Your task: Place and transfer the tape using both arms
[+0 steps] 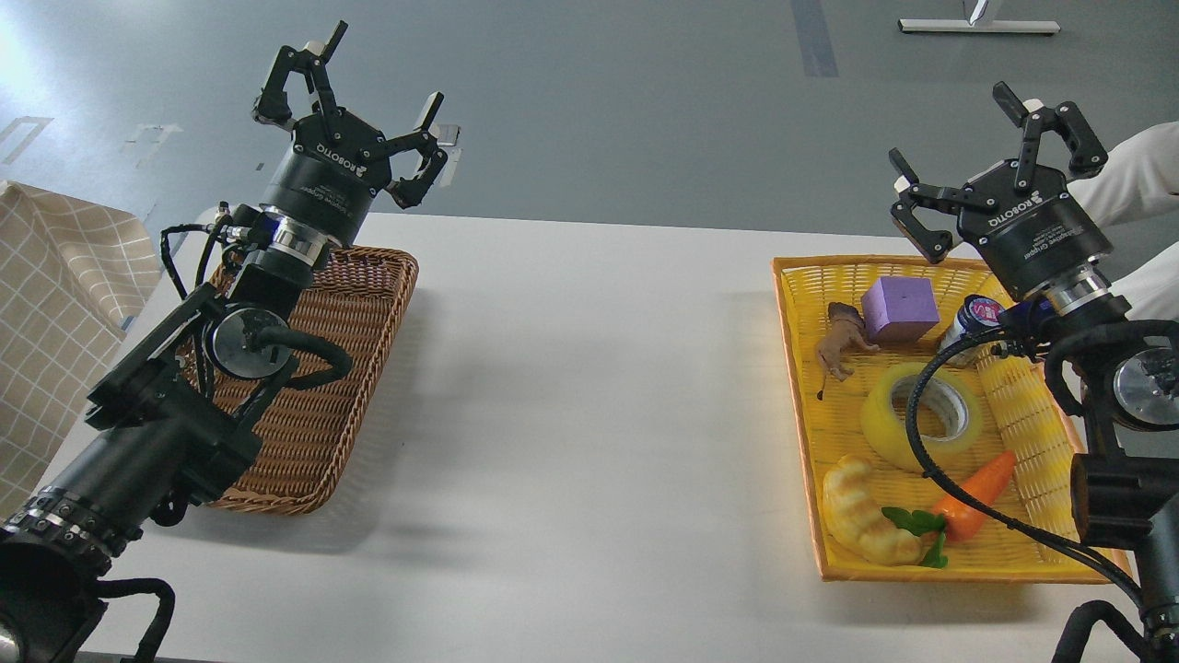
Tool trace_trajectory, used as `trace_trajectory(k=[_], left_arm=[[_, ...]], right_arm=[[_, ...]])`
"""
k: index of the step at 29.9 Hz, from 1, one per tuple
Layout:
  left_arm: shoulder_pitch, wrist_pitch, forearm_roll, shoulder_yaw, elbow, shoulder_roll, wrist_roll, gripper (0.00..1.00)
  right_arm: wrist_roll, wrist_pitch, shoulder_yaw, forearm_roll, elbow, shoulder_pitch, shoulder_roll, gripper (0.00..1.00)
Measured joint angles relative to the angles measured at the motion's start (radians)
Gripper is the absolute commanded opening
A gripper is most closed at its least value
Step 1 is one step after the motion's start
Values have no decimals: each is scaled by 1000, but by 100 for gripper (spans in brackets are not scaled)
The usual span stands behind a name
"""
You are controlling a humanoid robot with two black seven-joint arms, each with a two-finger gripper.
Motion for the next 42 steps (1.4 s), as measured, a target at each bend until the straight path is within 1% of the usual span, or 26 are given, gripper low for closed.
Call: trace_trajectory(k=[42], left_arm=[[2,0,-4,-3,0,-1,0,99]], right_arm=[[0,0,-1,0,2,8,-1,100]])
